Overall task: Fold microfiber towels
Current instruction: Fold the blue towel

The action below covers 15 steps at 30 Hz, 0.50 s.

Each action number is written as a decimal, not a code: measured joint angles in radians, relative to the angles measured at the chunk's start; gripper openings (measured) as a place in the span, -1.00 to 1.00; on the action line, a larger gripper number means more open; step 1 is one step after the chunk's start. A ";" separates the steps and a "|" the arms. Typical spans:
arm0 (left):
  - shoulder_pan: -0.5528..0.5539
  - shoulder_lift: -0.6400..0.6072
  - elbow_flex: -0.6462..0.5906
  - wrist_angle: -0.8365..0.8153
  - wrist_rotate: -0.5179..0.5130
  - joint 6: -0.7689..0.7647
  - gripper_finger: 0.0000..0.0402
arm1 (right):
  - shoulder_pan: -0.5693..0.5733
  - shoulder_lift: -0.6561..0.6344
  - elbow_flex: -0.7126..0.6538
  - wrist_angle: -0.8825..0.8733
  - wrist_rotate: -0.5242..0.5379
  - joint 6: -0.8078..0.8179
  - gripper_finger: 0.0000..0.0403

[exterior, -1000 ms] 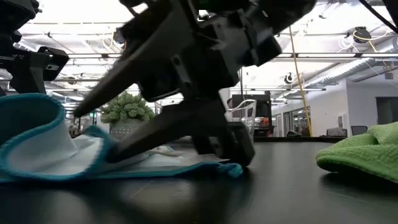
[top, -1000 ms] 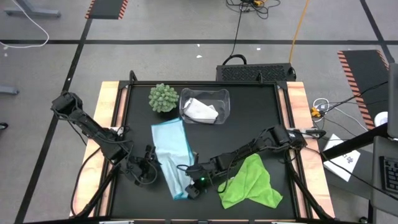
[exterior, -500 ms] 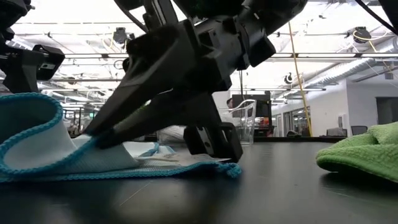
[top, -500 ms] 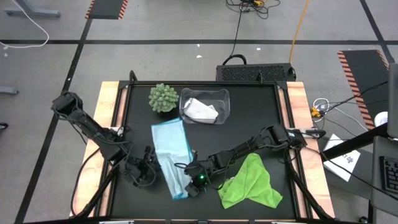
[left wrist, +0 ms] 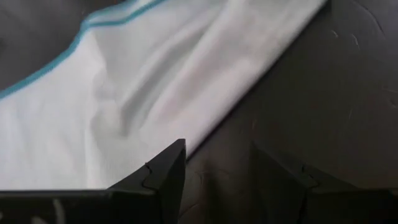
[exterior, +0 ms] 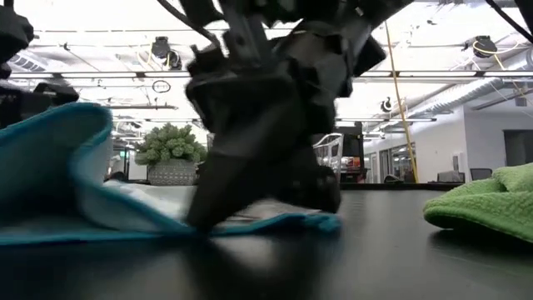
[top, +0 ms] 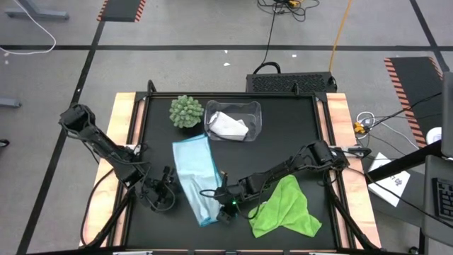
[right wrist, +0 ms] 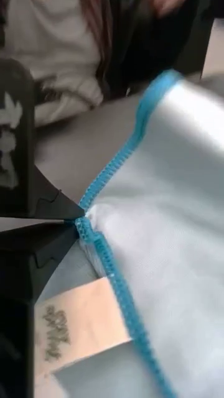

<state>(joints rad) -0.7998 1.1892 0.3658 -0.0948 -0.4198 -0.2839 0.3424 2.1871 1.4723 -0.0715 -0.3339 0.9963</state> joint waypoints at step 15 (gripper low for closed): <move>0.001 0.000 -0.020 0.048 -0.004 -0.020 -0.11 | 0.016 -0.189 0.002 -0.347 0.247 -0.141 -1.00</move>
<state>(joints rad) -0.7990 1.1892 0.3454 -0.0471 -0.4240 -0.3040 0.3579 1.9980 1.4743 -0.4189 -0.0874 0.8557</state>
